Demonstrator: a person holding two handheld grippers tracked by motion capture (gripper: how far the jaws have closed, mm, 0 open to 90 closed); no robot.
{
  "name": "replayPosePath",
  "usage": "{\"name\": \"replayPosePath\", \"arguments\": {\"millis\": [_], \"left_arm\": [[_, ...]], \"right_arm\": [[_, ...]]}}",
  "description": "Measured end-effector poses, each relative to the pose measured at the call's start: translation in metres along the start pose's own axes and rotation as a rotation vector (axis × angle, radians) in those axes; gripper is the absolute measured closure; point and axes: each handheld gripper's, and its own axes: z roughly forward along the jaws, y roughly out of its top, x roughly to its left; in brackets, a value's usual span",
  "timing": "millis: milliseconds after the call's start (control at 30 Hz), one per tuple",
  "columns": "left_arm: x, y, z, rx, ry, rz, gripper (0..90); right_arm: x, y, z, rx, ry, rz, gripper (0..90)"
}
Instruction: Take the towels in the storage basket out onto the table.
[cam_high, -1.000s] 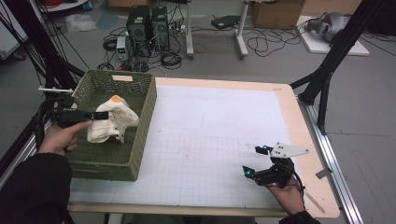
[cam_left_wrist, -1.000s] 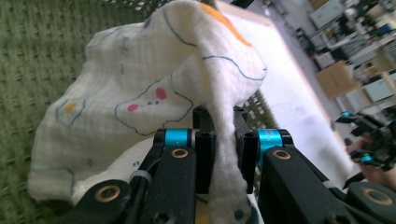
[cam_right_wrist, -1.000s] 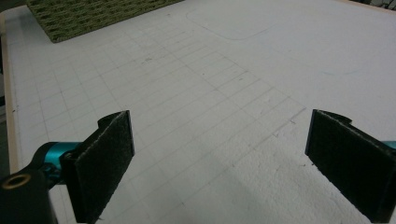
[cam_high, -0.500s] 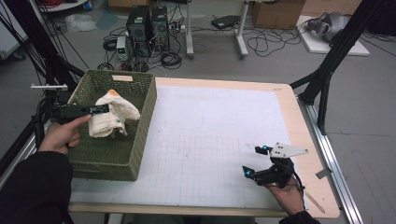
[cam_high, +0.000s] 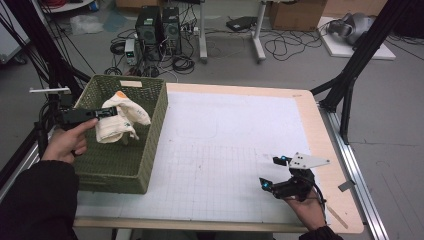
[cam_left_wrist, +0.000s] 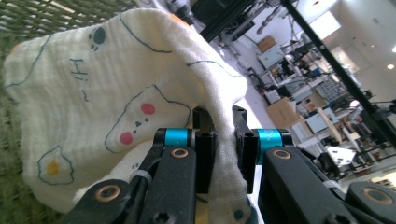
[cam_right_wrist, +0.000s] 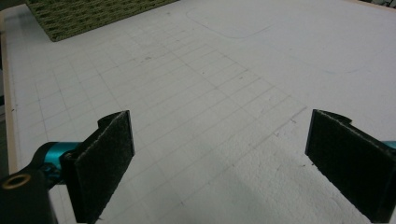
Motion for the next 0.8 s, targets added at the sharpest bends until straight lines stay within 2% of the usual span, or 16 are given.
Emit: {"name": "replayPosePath", "arguments": {"millis": [533, 800], "left_arm": [[-0.016, 0.006, 0.020, 0.000, -0.064, 0.010, 82.3], [-0.028, 0.010, 0.035, 0.013, -0.100, 0.030, 82.3]], "right_arm": [[0.000, 0.000, 0.000, -0.004, 0.003, -0.007, 7.0], [0.000, 0.001, 0.000, -0.004, 0.005, -0.003, 7.0]]}}
